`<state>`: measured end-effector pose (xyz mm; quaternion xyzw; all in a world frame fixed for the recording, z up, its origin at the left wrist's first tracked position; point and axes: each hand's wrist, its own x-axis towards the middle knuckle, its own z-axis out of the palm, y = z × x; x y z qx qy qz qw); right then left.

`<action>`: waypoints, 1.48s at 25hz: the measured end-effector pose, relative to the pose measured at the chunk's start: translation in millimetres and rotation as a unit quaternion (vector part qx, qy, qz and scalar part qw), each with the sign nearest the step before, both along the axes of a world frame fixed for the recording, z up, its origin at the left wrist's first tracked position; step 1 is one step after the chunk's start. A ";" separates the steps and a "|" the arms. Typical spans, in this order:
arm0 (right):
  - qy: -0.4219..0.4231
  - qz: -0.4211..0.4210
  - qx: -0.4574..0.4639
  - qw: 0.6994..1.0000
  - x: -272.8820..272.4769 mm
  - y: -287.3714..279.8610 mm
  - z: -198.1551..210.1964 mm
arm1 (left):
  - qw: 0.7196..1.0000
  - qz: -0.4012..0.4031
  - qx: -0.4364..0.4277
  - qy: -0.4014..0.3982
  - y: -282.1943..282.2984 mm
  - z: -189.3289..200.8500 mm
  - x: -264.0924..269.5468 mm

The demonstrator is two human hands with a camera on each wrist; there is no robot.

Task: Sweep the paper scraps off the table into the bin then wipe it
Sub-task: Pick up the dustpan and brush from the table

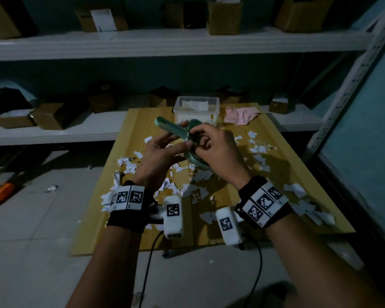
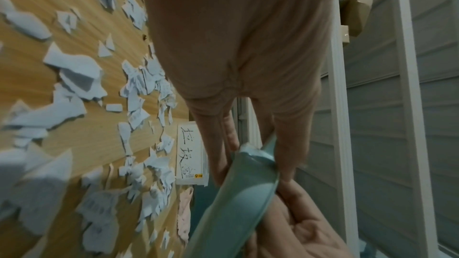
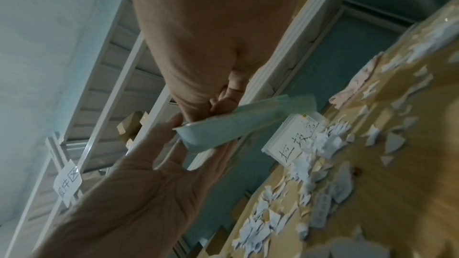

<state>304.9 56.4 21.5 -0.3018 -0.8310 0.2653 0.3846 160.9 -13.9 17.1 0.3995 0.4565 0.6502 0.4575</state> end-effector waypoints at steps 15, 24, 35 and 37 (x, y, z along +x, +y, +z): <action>-0.030 0.005 0.008 0.999 10.3 -1.4 -5.2 | 0.998 0.000 0.001 0.064 0.9 -15.1 -10.7; -0.081 -0.059 0.048 0.994 10.4 -7.1 2.5 | 0.997 0.024 0.046 0.057 10.8 -16.9 -3.2; -0.067 -0.002 0.047 0.997 7.4 -3.5 -4.3 | 0.993 0.030 0.042 0.104 -1.2 -12.4 -12.8; -0.062 0.001 0.046 0.997 8.7 -1.9 -4.1 | 0.991 0.051 0.046 0.117 -3.8 -11.8 -15.2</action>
